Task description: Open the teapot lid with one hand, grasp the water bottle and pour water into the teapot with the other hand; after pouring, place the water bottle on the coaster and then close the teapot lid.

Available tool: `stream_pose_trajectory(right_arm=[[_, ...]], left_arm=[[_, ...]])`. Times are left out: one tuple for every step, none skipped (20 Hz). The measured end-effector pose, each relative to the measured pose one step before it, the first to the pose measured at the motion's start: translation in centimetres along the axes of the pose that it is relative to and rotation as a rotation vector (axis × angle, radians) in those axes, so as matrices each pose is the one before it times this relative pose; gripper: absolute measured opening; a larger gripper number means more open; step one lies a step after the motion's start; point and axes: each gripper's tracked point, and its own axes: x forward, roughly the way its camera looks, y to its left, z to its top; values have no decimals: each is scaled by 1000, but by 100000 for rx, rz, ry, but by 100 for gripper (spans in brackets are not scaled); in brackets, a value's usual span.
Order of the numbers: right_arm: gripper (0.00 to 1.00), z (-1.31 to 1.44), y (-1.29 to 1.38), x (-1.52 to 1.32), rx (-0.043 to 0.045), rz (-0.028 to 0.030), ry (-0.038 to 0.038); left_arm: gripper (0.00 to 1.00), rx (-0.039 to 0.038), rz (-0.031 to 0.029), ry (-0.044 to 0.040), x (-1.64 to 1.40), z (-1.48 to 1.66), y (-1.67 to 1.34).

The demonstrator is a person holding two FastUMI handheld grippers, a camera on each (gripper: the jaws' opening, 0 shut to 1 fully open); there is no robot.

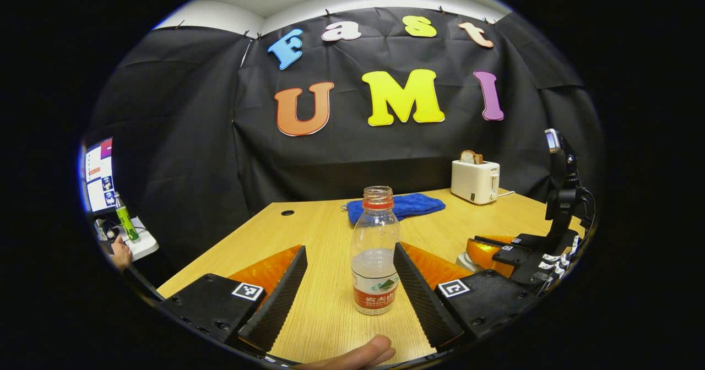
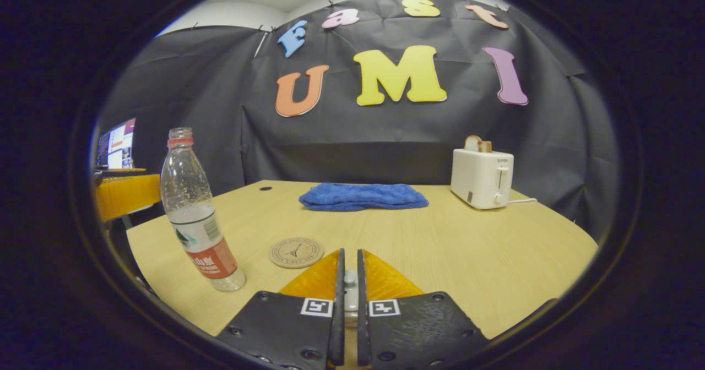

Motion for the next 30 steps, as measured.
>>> stream_pose_trajectory(right_arm=[[8,-162,-250,-173,-830,-18,-184],[2,325,148,20,-296,-83,-1289],[4,-89,20,216,-1152,299,-691],[1,417,115,-96,-1122,729,-1007],[0,137,219,-91,-331,944,-285],[0,620,-86,-236,384,308,-1158],[0,765,65,-349,958,1118,-1886],[0,931,-14,-489,417,267,-1924],[2,756,-345,-780,-137,-891,-1844],[2,726,-306,-707,-680,-238,-1371],[0,525,-134,-744,-176,139,-1368],[0,500,-319,-830,384,10,-1251],[0,195,-517,-736,830,-440,-845],[0,48,-469,-755,388,-321,-64],[0,-166,-517,-641,273,-789,126],[0,-82,-588,-591,326,-697,336],[0,-273,-476,-387,364,-366,589],[0,17,-598,-278,262,-716,317],[0,87,-923,-170,709,-1930,6],[0,179,-722,-51,1307,-1649,288],[0,7,-134,3,1505,-213,397],[0,122,-26,-11,1411,185,78],[0,142,-257,-61,984,-324,-231],[0,69,-339,3,-91,-716,-33],[0,-67,-127,32,-314,-615,-197],[0,191,-147,-5,-292,-517,-325],[0,78,-21,-91,9,-190,-489],[0,98,39,11,-227,-84,-181],[0,-22,-96,-22,-317,-259,23],[0,-32,-95,83,-479,-258,236]], left_arm=[[99,-21,-943,486,86,-259,-227],[99,-60,-1019,601,256,-191,-393],[99,-8,-1013,518,26,-262,-229],[99,-381,-1347,743,125,-264,-382],[99,-434,-1181,1029,176,-284,-256],[99,-601,-1101,618,107,-253,-301],[99,-352,-848,118,12,-83,-199],[99,-342,-1001,87,114,-98,-272],[99,-250,-1190,-757,-10,-32,-194],[99,-245,-1401,-852,111,-19,-267],[99,92,-852,-707,295,-89,-158],[99,379,-704,-193,271,-189,-122],[99,474,-142,856,398,-536,-73],[99,-63,824,1464,396,-648,276],[99,-1243,-48,845,316,-444,21],[99,-1245,-968,-145,294,-158,-222],[99,-540,-1044,-1478,234,82,-396],[99,504,-613,-1871,269,8,-149],[99,1005,-620,-3517,225,180,-85],[99,859,-467,-3071,352,54,-41],[99,-9,395,-1665,420,-148,177],[99,-730,754,1406,421,-693,221],[99,-643,601,1561,389,-816,376],[99,-341,1485,1217,287,-422,347],[99,-11,1951,425,179,-214,397],[99,44,2301,-274,8,-14,458],[98,-620,1540,-538,63,-105,376],[98,-1208,605,-1201,218,45,372],[97,-1031,-79,-564,277,-146,-83],[96,-647,-1028,657,209,-459,-170]])
